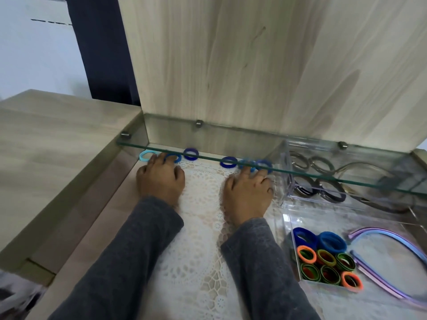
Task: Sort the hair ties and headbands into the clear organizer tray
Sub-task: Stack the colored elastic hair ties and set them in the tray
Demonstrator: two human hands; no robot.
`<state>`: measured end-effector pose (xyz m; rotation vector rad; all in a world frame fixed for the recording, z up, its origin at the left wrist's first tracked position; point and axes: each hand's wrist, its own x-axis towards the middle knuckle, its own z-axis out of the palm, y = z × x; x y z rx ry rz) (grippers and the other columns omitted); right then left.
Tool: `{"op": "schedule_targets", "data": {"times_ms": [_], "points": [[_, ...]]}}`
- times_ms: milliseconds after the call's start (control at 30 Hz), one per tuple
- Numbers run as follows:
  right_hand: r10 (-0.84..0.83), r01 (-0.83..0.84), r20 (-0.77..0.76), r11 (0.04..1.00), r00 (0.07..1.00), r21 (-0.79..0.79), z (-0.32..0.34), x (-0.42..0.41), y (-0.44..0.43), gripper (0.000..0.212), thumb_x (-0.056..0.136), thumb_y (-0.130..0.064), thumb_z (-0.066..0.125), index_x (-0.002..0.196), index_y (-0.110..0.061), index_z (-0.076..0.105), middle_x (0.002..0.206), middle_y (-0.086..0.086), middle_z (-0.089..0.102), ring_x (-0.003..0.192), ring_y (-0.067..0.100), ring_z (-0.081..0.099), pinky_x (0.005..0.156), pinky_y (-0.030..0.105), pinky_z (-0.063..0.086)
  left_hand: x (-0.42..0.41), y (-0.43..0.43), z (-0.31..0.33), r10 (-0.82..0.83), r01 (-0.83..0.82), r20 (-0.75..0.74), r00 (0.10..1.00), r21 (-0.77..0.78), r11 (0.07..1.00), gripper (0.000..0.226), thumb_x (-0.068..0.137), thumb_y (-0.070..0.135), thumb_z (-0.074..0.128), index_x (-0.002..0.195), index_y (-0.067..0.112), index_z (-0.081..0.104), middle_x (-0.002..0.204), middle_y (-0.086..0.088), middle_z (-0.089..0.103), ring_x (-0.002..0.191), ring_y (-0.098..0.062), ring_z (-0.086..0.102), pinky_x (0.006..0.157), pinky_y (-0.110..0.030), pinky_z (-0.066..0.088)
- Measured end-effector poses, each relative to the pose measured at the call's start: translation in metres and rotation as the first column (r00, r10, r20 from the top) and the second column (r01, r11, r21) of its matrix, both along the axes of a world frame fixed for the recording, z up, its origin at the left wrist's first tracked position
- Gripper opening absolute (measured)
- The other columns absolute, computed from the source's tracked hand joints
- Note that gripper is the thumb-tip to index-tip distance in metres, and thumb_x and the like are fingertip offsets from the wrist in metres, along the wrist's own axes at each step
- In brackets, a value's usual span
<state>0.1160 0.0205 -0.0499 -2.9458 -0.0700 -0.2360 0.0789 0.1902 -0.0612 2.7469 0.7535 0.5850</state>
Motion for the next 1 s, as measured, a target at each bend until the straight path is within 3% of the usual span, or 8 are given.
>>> {"op": "schedule_targets", "data": {"times_ms": [133,267,467,667,800,900,1000], "points": [[-0.019,0.012,0.063,0.994,0.998,0.11,0.003,0.003,-0.002,0.04,0.097,-0.033,0.036,0.124,-0.007,0.05,0.123,0.021,0.048,0.107,0.037,0.051,0.086,0.044,0.045,-0.004,0.001,-0.004,-0.06,0.052,0.181,0.982,0.047,0.998,0.025,0.086,0.018,0.06,0.109,0.011,0.069,0.111,-0.008,0.067,0.098,-0.029,0.062,0.08,-0.04,0.046],[-0.003,-0.017,0.115,0.985,0.993,0.171,-0.001,0.001,-0.005,0.032,0.095,-0.022,0.044,0.12,-0.007,0.056,0.122,0.02,0.05,0.105,0.038,0.054,0.084,0.047,0.047,-0.011,0.004,-0.009,-0.163,0.148,0.279,0.946,0.074,0.986,0.014,0.082,0.014,0.068,0.094,0.01,0.071,0.097,-0.005,0.069,0.076,-0.027,0.063,0.067,-0.039,0.052],[-0.006,-0.046,0.196,0.965,0.981,0.259,-0.008,0.0,-0.009,0.022,0.093,-0.012,0.053,0.112,-0.01,0.064,0.112,0.017,0.059,0.094,0.036,0.06,0.079,0.046,0.051,-0.027,-0.017,-0.009,-0.271,0.273,0.248,0.93,0.027,0.962,0.015,0.081,0.021,0.071,0.095,0.017,0.073,0.103,0.003,0.07,0.084,-0.018,0.064,0.075,-0.042,0.054],[0.06,-0.146,0.246,0.926,0.968,0.349,-0.01,-0.011,-0.011,0.017,0.093,-0.021,0.054,0.107,-0.014,0.062,0.103,0.011,0.059,0.084,0.031,0.061,0.072,0.043,0.053,-0.039,-0.04,-0.011,-0.345,0.35,0.201,0.917,0.015,0.937,0.017,0.082,0.025,0.07,0.097,0.018,0.073,0.105,0.004,0.069,0.086,-0.016,0.065,0.076,-0.041,0.054],[0.175,-0.3,0.317,0.864,0.932,0.404,-0.014,-0.023,-0.011,0.011,0.091,-0.022,0.058,0.099,-0.016,0.062,0.1,0.008,0.059,0.079,0.026,0.059,0.067,0.039,0.052,-0.045,-0.047,-0.011,-0.366,0.377,0.213,0.906,-0.013,0.926,0.021,0.085,0.03,0.063,0.101,0.019,0.071,0.107,0.005,0.068,0.089,-0.014,0.064,0.078,-0.04,0.055],[0.266,-0.393,0.354,0.845,0.897,0.363,-0.013,-0.029,-0.01,0.011,0.091,-0.024,0.058,0.099,-0.018,0.063,0.1,0.005,0.059,0.078,0.022,0.058,0.067,0.04,0.052,-0.048,-0.044,-0.007,-0.315,0.325,0.25,0.916,0.002,0.946,0.018,0.089,0.021,0.064,0.106,0.017,0.069,0.109,0.002,0.069,0.094,-0.017,0.065,0.079,-0.039,0.056],[0.344,-0.462,0.373,0.836,0.862,0.296,-0.012,-0.036,-0.008,0.011,0.09,-0.025,0.059,0.098,-0.019,0.063,0.1,0.002,0.06,0.081,0.021,0.059,0.068,0.036,0.048,-0.05,-0.037,-0.006,-0.157,0.164,0.215,0.964,-0.018,0.986,0.027,0.089,0.021,0.062,0.115,0.017,0.066,0.124,-0.005,0.064,0.112,-0.024,0.06,0.09,-0.041,0.052]]}}
